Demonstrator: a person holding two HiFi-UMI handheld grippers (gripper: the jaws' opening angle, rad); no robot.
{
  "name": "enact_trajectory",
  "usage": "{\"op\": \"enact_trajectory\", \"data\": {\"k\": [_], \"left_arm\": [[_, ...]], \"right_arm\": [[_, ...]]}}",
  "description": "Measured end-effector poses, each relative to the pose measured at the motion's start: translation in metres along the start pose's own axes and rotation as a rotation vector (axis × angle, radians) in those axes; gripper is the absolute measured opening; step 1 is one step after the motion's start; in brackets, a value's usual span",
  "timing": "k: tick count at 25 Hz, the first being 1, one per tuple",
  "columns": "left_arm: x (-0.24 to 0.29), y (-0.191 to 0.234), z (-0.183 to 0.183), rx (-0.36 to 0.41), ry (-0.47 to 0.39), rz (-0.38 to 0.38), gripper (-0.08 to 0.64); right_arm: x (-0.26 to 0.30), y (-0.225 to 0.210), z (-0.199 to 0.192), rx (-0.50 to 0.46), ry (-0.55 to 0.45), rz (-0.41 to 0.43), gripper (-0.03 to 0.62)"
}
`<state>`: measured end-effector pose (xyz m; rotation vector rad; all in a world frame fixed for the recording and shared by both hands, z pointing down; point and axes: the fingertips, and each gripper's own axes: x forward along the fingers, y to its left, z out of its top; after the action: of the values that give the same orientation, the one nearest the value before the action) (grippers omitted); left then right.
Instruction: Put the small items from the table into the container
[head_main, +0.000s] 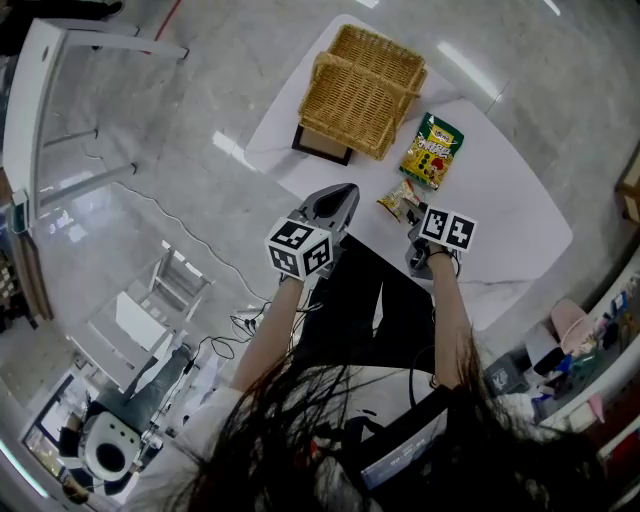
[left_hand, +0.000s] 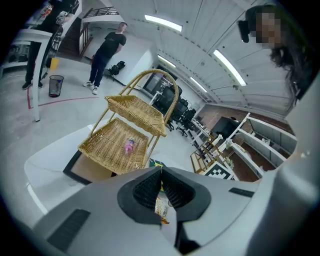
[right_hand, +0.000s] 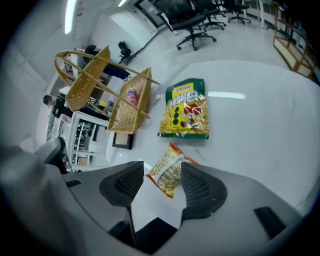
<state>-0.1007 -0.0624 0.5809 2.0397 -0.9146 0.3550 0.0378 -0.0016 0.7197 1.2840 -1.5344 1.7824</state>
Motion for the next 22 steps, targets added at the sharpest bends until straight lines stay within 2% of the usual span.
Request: {"op": "enact_trajectory", "data": {"k": [5,12,18,22], "left_arm": [[0.007,-0.002,-0.010,0.006,0.026,-0.019,0.006],[0.004,0.007,-0.022,0.006,0.046,-0.012,0.006],[-0.001,0.013,-0.021,-0.011,0.033,0.002,0.006],[-0.005,0.014,-0.017,-0.006,0.023,0.001,0.006]], "right_arm": [[0.025,-0.009,-0.023,0.077,0.087,-0.058,0.224],[0.050,-0.014,-0.029,0.057,0.189,-0.135,0.211],[0.044,-0.012,-0.026,-0.037,0.191,-0.132,0.145],[0.034,-0.002,-0.019,-0.156,0.147,-0.139,0.112]]}}
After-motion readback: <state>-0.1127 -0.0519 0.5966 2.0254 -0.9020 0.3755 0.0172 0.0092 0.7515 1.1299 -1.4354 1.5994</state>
